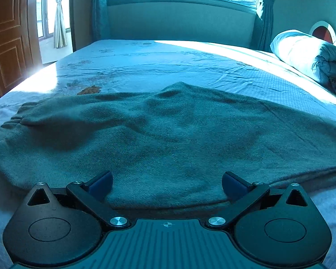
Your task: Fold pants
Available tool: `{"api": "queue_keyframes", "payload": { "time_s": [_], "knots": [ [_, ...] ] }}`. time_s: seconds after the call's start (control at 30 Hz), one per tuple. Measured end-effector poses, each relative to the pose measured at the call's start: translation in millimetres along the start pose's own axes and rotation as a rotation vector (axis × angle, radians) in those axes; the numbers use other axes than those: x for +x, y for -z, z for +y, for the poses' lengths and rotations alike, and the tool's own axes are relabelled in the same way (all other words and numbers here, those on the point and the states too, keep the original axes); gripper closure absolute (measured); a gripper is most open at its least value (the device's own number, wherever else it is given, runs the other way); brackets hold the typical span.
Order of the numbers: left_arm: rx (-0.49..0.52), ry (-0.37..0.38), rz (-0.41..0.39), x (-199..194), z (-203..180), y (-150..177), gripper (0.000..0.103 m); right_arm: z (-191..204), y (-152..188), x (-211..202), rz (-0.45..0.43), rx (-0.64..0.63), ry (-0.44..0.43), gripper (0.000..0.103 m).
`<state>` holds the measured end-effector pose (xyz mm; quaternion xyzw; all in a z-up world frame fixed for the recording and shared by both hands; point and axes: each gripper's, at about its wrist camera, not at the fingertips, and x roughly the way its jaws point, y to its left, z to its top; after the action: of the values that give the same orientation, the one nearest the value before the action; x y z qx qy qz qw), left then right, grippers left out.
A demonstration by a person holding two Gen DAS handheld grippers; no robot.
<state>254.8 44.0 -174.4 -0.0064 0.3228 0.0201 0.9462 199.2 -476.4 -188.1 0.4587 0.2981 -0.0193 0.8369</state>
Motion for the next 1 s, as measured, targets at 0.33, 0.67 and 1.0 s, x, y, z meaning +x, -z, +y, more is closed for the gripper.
{"api": "queue_keyframes", "payload": {
  "time_s": [0.33, 0.67, 1.0],
  "knots": [
    [0.041, 0.061, 0.02, -1.5, -33.9, -0.2, 0.018, 24.4, 26.9, 38.7, 0.102, 0.128, -0.054, 0.097],
    [-0.013, 0.084, 0.02, -3.0, -20.5, -0.9, 0.018, 42.8, 27.7, 4.6, 0.035, 0.082, -0.083, 0.103],
    [-0.028, 0.104, 0.021, -8.1, -17.0, -1.6, 0.018, -0.5, 1.7, -7.5, -0.075, 0.177, -0.006, 0.091]
  ]
}}
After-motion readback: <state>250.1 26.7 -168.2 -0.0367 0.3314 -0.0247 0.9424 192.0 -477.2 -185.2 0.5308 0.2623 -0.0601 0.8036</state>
